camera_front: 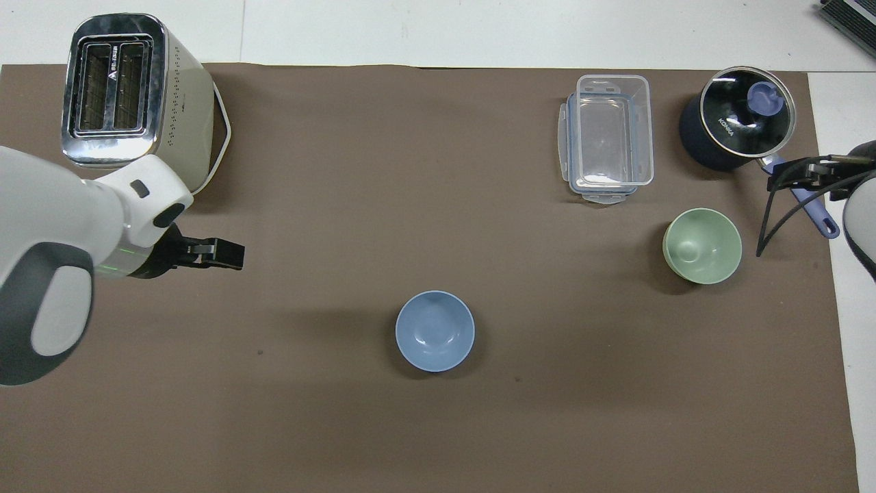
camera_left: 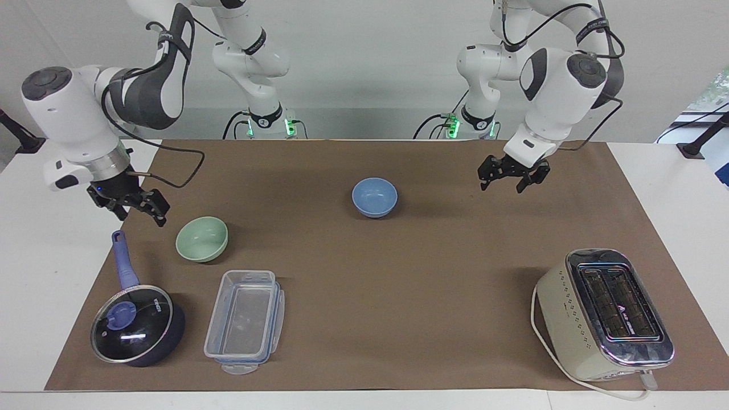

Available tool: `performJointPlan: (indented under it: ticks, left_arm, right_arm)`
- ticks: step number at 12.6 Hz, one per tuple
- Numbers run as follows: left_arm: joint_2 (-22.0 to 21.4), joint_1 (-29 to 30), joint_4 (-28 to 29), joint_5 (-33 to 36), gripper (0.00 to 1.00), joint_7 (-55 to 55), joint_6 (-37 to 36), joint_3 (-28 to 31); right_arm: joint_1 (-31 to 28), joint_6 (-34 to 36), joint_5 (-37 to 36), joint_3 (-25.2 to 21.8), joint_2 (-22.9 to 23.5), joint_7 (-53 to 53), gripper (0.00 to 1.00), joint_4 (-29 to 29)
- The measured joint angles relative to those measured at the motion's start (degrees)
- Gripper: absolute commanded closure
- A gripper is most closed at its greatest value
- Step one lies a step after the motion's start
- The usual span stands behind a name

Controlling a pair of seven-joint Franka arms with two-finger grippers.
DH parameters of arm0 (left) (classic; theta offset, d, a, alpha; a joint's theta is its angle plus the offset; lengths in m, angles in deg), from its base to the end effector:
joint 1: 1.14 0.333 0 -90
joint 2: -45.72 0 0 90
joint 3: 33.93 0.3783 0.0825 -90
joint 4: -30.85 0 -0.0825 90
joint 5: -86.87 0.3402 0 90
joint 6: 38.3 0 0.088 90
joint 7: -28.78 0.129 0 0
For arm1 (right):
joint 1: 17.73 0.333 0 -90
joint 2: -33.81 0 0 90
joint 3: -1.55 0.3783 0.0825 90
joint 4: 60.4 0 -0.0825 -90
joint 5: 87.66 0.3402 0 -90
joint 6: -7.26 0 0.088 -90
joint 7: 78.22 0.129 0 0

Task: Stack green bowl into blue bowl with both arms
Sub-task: 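Lower the right gripper onto the rim of the green bowl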

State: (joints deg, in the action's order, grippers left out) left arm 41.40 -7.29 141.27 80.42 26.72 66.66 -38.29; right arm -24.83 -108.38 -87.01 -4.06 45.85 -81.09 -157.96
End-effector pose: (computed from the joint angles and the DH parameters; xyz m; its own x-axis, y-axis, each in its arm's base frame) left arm 0.4786 -0.1017 0.5711 0.9927 -0.1180 -0.0252 -0.1149 -0.9882 0.1014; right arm 0.5951 -0.1278 0.5309 0.9797 -0.1703 0.1056 -0.1728 -0.9848 0.0150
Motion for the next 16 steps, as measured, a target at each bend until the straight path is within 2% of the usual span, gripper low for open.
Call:
performJointPlan:
  ticks: [3, 7, 11, 16]
  left_arm:
    - [-0.29, 3.77, -6.13, 1.07, 0.00, 4.17, -7.74, 0.01]
    - [-0.18, 4.50, -12.58, 5.97, 0.00, 4.66, -15.60, -0.06]
    - [1.33, 4.53, -16.66, 6.36, 0.00, 4.66, -19.12, -0.05]
    - [1.51, 5.18, -17.28, 6.36, 0.00, 4.66, -19.26, -0.04]
  right_arm:
    - [-0.18, -3.27, 0.16, -0.06, 0.52, -1.15, 0.00, -4.04]
    - [-0.64, -8.64, 0.50, -0.07, 1.06, -1.93, 0.00, -9.94]
    - [-0.62, -9.58, 1.48, 0.12, 1.89, -2.53, 0.00, -11.99]
    - [-0.60, -16.10, 2.60, 0.21, 5.50, -3.99, 0.00, -13.15]
